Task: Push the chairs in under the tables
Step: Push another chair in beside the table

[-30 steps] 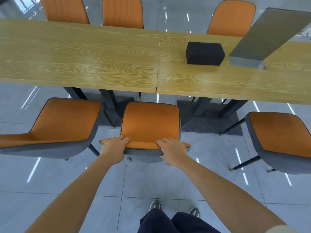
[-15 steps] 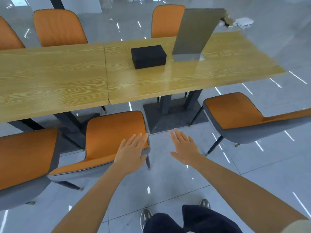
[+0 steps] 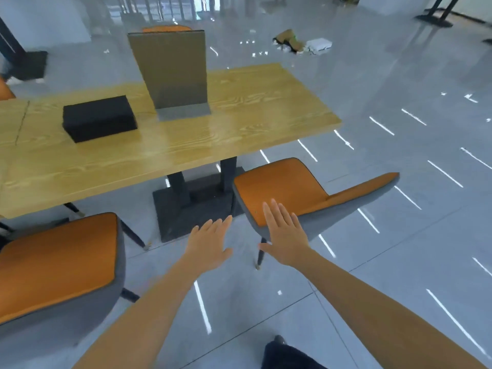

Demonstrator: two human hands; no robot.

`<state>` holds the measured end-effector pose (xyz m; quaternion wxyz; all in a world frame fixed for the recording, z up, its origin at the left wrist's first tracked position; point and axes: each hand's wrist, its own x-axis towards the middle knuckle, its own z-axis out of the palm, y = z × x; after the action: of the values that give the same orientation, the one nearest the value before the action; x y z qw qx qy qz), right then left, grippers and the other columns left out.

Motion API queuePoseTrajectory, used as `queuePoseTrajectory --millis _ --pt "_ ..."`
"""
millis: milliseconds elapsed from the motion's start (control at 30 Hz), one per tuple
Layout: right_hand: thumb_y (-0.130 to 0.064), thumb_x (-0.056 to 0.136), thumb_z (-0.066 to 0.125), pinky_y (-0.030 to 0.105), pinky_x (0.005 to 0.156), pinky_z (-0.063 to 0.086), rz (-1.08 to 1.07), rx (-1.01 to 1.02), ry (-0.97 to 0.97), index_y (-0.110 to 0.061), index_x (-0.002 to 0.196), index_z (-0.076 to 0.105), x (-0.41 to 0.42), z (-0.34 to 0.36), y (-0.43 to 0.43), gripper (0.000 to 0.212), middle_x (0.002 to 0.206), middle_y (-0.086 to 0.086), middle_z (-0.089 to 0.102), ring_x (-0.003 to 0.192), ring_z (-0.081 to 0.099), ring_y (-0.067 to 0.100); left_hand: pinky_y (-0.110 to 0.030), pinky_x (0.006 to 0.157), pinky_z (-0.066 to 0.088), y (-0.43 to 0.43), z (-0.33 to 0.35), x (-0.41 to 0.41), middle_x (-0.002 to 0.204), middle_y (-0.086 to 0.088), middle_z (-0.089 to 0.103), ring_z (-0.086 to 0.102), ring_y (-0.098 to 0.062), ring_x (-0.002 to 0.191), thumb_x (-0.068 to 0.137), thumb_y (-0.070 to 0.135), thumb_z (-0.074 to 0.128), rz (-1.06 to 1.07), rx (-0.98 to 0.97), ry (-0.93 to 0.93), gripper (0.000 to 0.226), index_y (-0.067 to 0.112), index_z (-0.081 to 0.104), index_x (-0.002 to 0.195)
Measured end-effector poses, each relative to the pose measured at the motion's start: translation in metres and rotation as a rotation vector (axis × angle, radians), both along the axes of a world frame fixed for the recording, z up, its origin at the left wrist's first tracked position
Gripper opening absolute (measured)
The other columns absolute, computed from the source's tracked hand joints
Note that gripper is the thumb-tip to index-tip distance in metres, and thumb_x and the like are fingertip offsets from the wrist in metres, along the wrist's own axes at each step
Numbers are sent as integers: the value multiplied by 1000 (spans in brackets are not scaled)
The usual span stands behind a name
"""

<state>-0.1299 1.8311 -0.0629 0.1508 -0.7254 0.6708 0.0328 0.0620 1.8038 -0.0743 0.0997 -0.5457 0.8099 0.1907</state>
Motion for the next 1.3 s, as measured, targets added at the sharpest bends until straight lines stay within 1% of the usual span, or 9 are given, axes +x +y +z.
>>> queuePoseTrajectory --millis 233,367,533,667,767,900,1067,1200,1300 --pt "-40 87 59 41 119 1 -91 19 37 -16 146 -18 -180 19 -18 100 158 8 -17 146 -11 26 -36 107 34 -24 13 -191 150 -3 33 31 -20 138 85 44 57 -122 -22 119 84 19 7 149" --pt "-42 85 62 44 119 3 -128 54 106 -16 146 -18 -247 19 -37 104 158 9 -16 146 -10 28 -39 103 37 -37 21 -273 147 -5 37 38 -26 133 82 44 62 -136 -52 156 86 19 12 147" --pt "-38 84 65 43 119 5 -123 84 148 -21 148 -3 -299 7 -54 95 159 9 -4 147 -3 29 -35 82 45 -50 12 -341 128 -7 50 51 -27 112 83 32 63 -150 -99 61 59 14 35 133" --pt "-31 84 66 43 119 9 -44 50 130 -28 143 24 -325 -4 -67 73 153 6 23 144 12 26 -32 66 40 -59 0 -345 112 -9 55 56 -28 100 83 8 56 -18 -39 0 36 12 45 117" --pt "-26 84 65 44 117 8 -36 4 102 -27 138 35 -331 -10 -74 62 144 0 37 140 21 23 -32 62 38 -61 -4 -340 104 -9 57 58 -30 94 81 3 52 5 2 -3 32 11 47 112" --pt "-23 84 64 44 116 8 -30 -20 107 -27 134 41 -331 -17 -77 55 139 -1 43 136 27 24 -32 60 38 -61 -5 -337 101 -9 57 58 -30 91 83 5 51 -48 2 -16 29 11 46 111" --pt "-30 79 68 39 111 20 -16 37 128 -32 126 49 -318 -19 -72 51 133 -4 53 128 39 24 -32 56 34 -50 -8 -307 96 -8 56 48 -24 77 82 1 50 -82 -20 -48 30 13 47 109" --pt "-30 80 68 40 104 30 51 60 142 -31 120 52 -283 -23 -51 43 124 -4 60 118 49 25 -33 60 38 -36 -11 -261 96 -7 57 55 -26 87 82 4 57 -115 8 -79 30 14 47 108" --pt "-22 84 60 41 101 32 63 41 128 -30 119 52 -252 -26 -32 37 119 -4 61 113 51 24 -34 62 41 -26 -9 -227 97 -7 59 57 -27 90 82 8 59 -107 24 -70 24 14 49 103"
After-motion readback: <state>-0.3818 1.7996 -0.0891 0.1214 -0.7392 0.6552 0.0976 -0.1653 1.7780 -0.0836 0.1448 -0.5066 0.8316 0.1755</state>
